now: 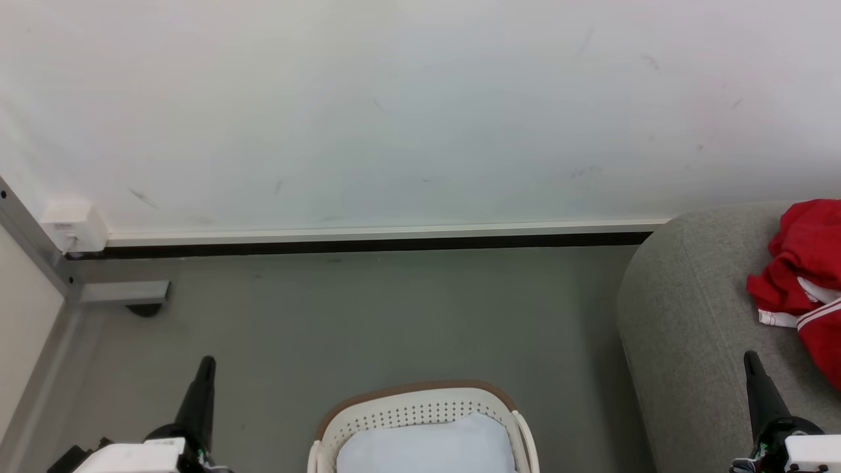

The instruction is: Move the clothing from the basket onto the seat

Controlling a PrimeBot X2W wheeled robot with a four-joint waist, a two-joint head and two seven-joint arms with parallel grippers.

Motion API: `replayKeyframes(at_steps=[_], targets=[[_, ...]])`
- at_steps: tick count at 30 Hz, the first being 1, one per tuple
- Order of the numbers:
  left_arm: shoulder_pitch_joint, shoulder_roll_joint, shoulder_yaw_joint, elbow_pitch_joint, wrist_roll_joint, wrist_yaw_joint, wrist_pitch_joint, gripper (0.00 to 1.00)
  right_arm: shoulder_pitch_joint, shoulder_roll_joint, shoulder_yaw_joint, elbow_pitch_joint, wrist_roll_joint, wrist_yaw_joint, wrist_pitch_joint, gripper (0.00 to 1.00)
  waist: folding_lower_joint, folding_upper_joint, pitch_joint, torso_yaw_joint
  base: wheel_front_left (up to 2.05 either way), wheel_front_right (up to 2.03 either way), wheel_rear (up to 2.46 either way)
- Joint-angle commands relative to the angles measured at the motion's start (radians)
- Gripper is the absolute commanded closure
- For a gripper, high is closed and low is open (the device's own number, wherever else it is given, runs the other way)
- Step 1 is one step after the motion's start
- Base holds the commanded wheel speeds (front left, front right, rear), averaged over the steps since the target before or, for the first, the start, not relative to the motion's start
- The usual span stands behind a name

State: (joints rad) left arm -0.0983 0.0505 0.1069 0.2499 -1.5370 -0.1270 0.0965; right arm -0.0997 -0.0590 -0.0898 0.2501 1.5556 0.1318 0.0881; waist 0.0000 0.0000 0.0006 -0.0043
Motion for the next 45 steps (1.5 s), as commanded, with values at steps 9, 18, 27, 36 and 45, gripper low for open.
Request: replayKeyframes(at_steps=[9,18,27,36,45], targets=[[-0.015,0.000,0.009,-0.006,-0.078,-0.007,0.020,1.00,-0.013,0.002,-0.018,-0.009,0.064,-0.002,0.021,1.00,0.0000,0.0000,0.002,0.004,0.00,0.00,0.00],[-0.015,0.000,0.010,-0.006,-0.082,-0.007,0.022,1.00,-0.013,0.004,-0.020,-0.009,0.064,-0.002,0.022,1.00,0.0000,0.0000,0.003,0.004,0.00,0.00,0.00],[-0.015,0.000,0.009,-0.006,-0.082,-0.007,0.021,1.00,-0.013,0.004,-0.021,-0.008,0.062,-0.002,0.024,1.00,0.0000,0.0000,0.003,0.004,0.00,0.00,0.00],[-0.015,0.000,0.009,-0.006,-0.082,-0.007,0.022,1.00,-0.013,0.005,-0.022,-0.008,0.061,-0.002,0.025,1.00,0.0000,0.0000,0.003,0.004,0.00,0.00,0.00],[-0.015,0.000,0.009,-0.006,-0.082,-0.007,0.021,1.00,-0.014,0.006,-0.023,-0.008,0.059,-0.002,0.023,1.00,0.0000,0.0000,0.003,0.004,0.00,0.00,0.00]])
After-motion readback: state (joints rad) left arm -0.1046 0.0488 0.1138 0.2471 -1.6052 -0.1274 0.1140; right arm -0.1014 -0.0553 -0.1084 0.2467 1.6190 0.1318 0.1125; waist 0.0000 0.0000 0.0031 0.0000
